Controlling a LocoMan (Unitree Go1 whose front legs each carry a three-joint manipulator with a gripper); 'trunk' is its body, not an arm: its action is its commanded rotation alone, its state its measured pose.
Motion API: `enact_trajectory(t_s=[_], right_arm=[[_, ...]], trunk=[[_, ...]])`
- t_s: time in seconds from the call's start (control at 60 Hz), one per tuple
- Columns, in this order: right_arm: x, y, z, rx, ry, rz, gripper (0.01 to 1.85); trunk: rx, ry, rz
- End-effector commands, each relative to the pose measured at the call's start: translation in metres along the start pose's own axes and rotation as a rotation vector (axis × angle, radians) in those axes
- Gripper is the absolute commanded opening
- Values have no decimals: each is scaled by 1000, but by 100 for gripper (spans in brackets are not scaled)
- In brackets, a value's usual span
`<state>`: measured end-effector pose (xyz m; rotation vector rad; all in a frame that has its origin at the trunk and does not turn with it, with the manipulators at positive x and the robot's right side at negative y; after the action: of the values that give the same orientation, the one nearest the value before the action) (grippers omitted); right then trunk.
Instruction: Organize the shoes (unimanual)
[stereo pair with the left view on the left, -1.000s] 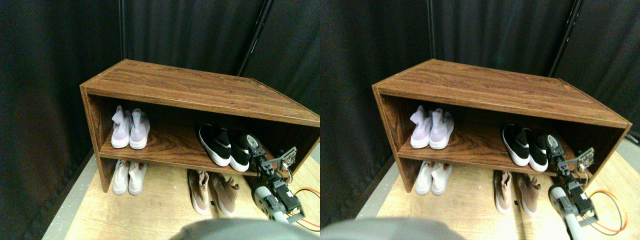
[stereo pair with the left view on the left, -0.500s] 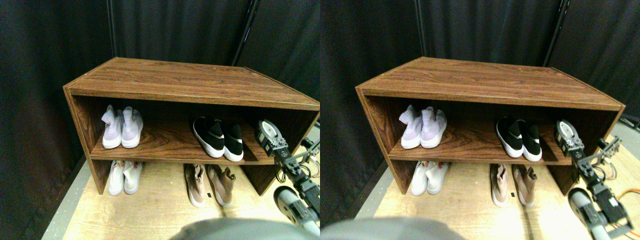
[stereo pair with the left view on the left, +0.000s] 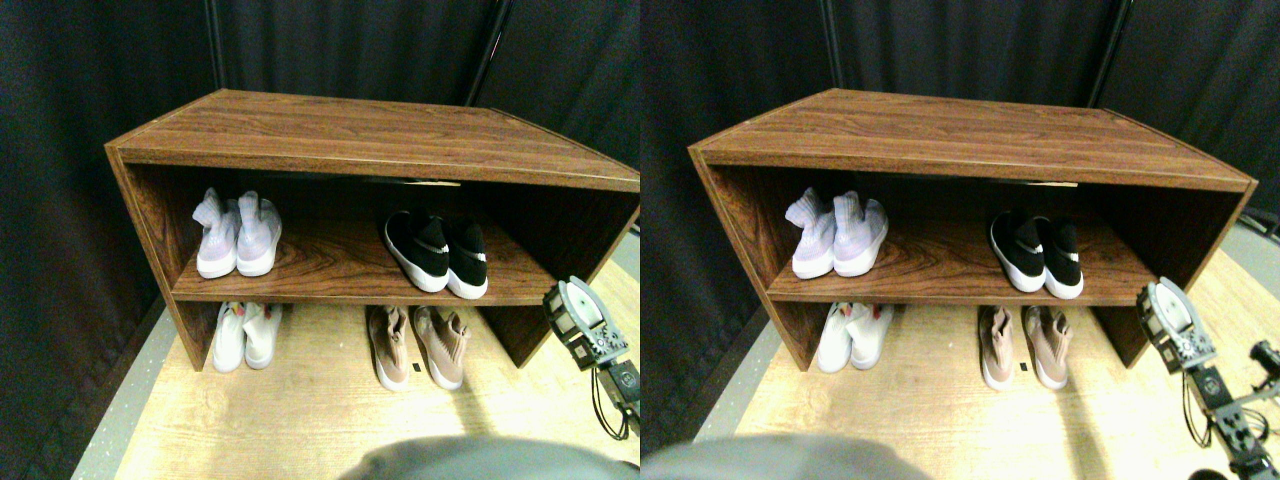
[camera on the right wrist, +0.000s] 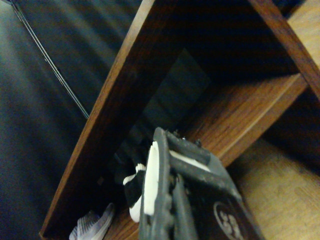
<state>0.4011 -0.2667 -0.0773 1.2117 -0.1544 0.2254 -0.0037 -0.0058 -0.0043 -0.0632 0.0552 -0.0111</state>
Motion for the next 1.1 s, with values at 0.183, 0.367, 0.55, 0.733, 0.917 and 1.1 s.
enact_trajectory(t_s=[0.183, 0.367, 0.55, 0.733, 0.917, 1.1], right_arm=[[-30, -14, -20, 65, 50, -20, 6], [-34, -50, -30, 117, 37, -145, 6], [-23, -82, -36, 166, 30, -216, 6], [-8, -112, -40, 176, 31, -285, 6], [10, -134, -37, 153, -48, -350, 6], [25, -142, -32, 206, -68, -379, 6]], trunk=[[-19, 39, 11], [-16, 40, 8], [-21, 42, 12], [-28, 42, 14], [-31, 36, 21], [-30, 33, 19]])
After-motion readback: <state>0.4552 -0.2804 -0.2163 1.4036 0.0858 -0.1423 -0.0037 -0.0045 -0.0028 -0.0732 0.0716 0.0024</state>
